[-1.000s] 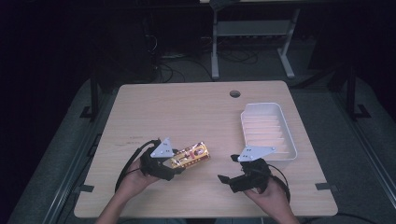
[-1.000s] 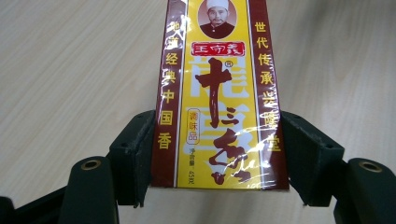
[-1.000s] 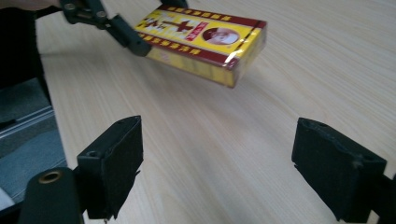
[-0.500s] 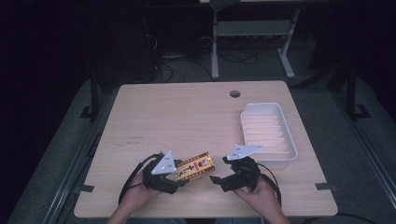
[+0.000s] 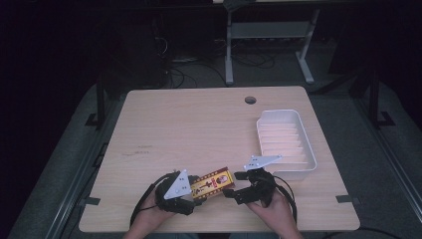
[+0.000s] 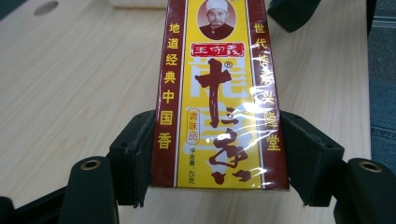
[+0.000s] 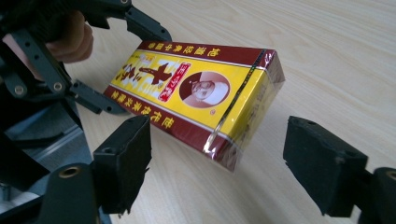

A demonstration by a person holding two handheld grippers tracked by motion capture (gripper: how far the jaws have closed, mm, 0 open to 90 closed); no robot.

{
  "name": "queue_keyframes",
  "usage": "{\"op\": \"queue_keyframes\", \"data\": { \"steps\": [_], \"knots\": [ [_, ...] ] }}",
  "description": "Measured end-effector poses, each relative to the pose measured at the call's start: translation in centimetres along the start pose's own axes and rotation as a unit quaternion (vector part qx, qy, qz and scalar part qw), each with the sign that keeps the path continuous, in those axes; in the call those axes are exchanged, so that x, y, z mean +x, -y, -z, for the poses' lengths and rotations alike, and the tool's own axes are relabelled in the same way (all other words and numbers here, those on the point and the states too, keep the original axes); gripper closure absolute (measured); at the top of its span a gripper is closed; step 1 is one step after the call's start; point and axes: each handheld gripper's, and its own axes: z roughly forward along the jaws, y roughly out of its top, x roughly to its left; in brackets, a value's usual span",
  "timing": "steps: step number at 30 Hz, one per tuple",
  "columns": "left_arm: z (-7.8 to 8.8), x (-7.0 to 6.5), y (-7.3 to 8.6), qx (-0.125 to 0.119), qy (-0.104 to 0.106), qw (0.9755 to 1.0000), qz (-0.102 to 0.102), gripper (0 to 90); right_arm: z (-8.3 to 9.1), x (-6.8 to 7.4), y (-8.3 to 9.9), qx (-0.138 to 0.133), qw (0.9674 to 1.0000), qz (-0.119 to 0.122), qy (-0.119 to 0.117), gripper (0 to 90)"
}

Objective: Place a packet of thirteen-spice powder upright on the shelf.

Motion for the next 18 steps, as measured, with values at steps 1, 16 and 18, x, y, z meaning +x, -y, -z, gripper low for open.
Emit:
{"op": "queue_keyframes", "data": {
  "steps": [1, 16, 18],
  "knots": [
    [0.0, -0.1, -0.1, -0.003, 0.001, 1.0, -0.002, 32.4, 0.0, -0.1, 0.0, 0.0, 1.0, -0.006, -0.004, 24.6],
    [-0.5, -0.6, -0.4, -0.018, -0.005, 0.9998, -0.005, 32.2, 0.5, -1.0, 0.0, -0.02, 0.9923, -0.11, -0.053, 42.7],
    [-0.4, -0.6, -0.5, -0.019, -0.008, 0.9998, -0.008, 32.3, 0.7, -1.2, 0.0, -0.026, 0.9907, -0.12, -0.059, 45.1]
  ]
}}
